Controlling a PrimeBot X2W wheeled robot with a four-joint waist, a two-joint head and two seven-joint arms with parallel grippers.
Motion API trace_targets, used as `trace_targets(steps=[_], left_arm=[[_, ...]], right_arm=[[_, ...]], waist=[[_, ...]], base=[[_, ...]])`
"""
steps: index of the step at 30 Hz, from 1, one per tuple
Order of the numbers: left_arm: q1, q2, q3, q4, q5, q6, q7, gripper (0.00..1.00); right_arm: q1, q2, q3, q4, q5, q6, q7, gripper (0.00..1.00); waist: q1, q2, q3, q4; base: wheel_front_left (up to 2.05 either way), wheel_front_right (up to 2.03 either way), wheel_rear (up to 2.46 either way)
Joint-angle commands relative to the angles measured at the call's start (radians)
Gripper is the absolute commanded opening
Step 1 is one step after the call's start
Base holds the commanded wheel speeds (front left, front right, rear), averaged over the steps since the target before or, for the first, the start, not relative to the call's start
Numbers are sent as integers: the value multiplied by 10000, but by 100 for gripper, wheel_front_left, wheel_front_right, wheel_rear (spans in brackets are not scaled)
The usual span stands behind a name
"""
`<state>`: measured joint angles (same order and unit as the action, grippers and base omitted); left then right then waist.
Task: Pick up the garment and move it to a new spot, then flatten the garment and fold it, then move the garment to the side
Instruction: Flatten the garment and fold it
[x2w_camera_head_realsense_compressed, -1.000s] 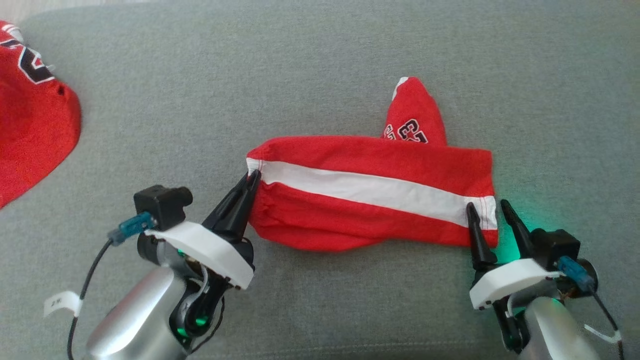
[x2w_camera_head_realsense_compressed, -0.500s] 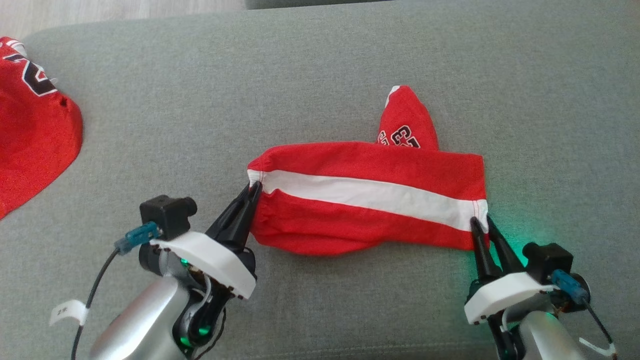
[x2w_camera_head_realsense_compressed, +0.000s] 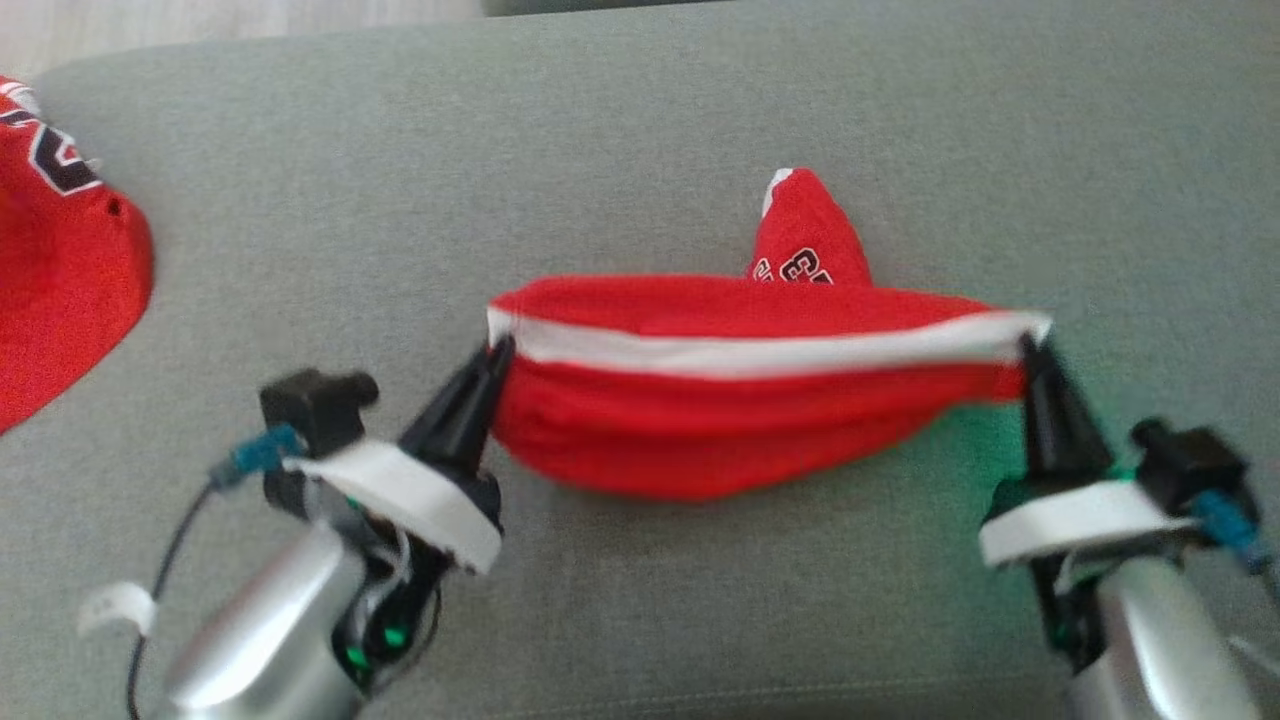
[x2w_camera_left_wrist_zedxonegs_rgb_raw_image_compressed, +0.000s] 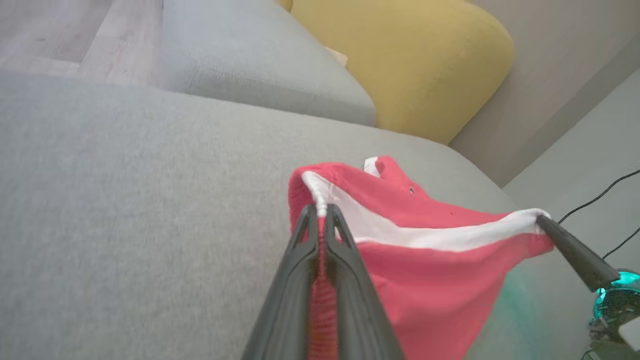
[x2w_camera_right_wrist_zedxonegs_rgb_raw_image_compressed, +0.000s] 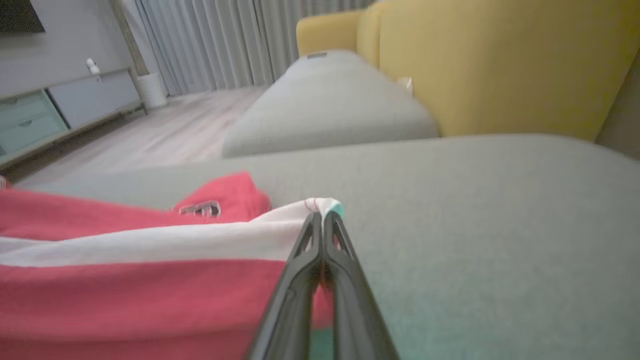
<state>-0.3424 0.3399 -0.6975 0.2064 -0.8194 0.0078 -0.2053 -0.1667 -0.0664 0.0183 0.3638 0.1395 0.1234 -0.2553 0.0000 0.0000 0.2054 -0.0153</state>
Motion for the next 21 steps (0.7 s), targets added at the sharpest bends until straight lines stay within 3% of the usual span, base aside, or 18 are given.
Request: trace_targets(steps=[1, 5, 9, 15, 21], left_arm=[[-912, 349, 569, -397, 88, -48, -45, 0], [-2232, 474, 979, -661, 16, -303, 171, 0], [-3583, 307, 1151, -774, -260, -719, 584, 0], [-6974, -545, 1149, -327, -398, -1206, 1044, 0], [-9095, -1488, 1031, 904, -455, -1370, -139, 0]], right_arm=[[-503, -101, 39, -695, -27, 73, -64, 0], [-1594, -127, -586, -1780, 126, 73, -64, 0], [-2893, -605, -678, -1966, 186, 73, -64, 0], [-6066, -1806, -898, -1624, 105, 73, -48, 0], [-8009, -2345, -1678, -1932, -179, 73, -56, 0]], waist=[[0, 0, 113, -119], [0, 0, 436, -388], [0, 0, 810, -546], [0, 0, 1916, -868], [0, 0, 2824, -1193]], base=[[0, 0, 0], [0, 0, 0], [0, 0, 0], [0, 0, 0], [0, 0, 0]])
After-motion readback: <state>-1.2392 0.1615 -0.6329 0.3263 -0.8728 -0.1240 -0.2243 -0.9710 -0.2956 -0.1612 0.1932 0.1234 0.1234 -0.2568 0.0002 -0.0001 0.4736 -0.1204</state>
